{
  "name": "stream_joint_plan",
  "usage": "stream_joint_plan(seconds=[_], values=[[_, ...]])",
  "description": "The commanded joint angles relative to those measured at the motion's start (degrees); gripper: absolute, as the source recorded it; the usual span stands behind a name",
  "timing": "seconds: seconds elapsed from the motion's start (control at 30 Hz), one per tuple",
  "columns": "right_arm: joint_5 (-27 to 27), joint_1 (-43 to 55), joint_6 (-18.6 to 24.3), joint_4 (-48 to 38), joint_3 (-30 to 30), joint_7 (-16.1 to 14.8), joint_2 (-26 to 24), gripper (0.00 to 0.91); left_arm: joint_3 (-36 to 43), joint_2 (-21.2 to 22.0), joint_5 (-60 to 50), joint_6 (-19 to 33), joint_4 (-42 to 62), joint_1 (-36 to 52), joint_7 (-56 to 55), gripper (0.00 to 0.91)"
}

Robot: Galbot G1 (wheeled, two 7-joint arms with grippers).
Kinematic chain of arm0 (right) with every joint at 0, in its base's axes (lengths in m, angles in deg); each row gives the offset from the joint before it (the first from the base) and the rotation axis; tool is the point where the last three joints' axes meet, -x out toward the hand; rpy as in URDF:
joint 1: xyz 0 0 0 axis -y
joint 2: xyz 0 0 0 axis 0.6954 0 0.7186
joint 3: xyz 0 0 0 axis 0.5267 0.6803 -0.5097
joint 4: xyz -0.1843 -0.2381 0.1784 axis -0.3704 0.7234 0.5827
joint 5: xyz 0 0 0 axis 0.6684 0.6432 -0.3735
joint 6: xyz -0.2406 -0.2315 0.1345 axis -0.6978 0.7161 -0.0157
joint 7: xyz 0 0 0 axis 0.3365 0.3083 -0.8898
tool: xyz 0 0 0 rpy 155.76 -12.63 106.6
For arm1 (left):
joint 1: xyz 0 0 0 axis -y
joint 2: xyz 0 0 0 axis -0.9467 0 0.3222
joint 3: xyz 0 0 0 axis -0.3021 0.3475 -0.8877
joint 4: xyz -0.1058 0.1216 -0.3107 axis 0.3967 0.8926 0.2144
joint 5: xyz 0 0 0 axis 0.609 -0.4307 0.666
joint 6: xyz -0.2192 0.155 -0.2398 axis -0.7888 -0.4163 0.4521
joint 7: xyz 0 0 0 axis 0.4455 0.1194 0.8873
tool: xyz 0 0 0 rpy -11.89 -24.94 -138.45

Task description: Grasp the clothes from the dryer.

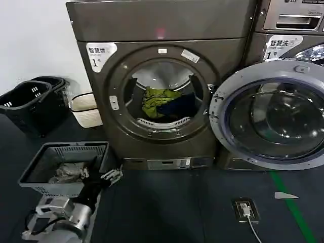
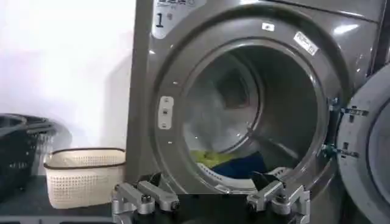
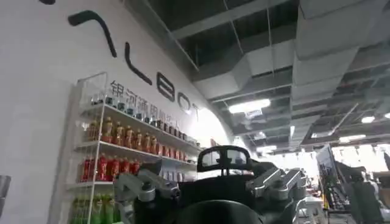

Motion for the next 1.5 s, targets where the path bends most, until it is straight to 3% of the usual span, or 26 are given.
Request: stream_joint_plan(seconds=[0.03,0.4,0.53,0.6,0.7,0.73,0.77,0.8,0.83,0.9,1.5], values=[[-0.1,-0.1,0.2,0.0,0.0,0.0,0.0,0.907,0.0,-0.1,-0.1,-0.1,-0.2,-0.3,0.1,0.907],[-0.1,0.1,0.7,0.3,0.7,-0.3,0.5,0.907,0.1,-0.4,-0.1,-0.1,-0.5,-0.5,0.2,0.907],[-2.6,-0.3,5.3,1.6,1.0,-1.7,1.0,0.907,0.1,-0.4,0.1,-0.3,-0.6,-0.5,0.4,0.907],[-1.3,-0.5,5.6,2.0,1.0,-1.8,1.0,0.907,0.1,-0.3,0.1,-0.3,-0.6,-0.5,0.4,0.907],[1.0,-1.0,11.3,-0.9,1.5,-1.2,0.4,0.907,0.0,-0.3,0.3,-0.4,-0.9,-0.6,0.4,0.907],[1.5,-1.0,10.8,-1.7,1.2,-0.9,0.1,0.907,0.0,-0.3,0.4,-0.4,-1.0,-0.5,0.4,0.907],[1.1,-0.2,7.6,-2.0,-0.2,-3.9,0.0,0.907,0.0,-0.3,0.4,-0.4,-1.0,-0.4,0.5,0.907],[-0.3,0.0,7.8,-2.0,-0.7,-5.2,0.2,0.907,0.0,-0.2,0.5,-0.5,-1.0,-0.3,0.5,0.907],[-0.6,0.0,10.9,-2.0,-0.4,-6.6,0.8,0.907,0.0,-0.2,0.4,-0.6,-1.1,-0.2,0.6,0.907],[0.8,0.0,11.4,-1.3,0.4,-7.5,1.5,0.907,0.1,-0.1,0.5,-0.6,-1.3,-0.3,0.7,0.907],[1.5,-0.4,12.4,-1.0,-0.3,-5.2,1.4,0.907,0.1,-0.5,0.4,-0.5,-1.9,-0.4,1.4,0.907]])
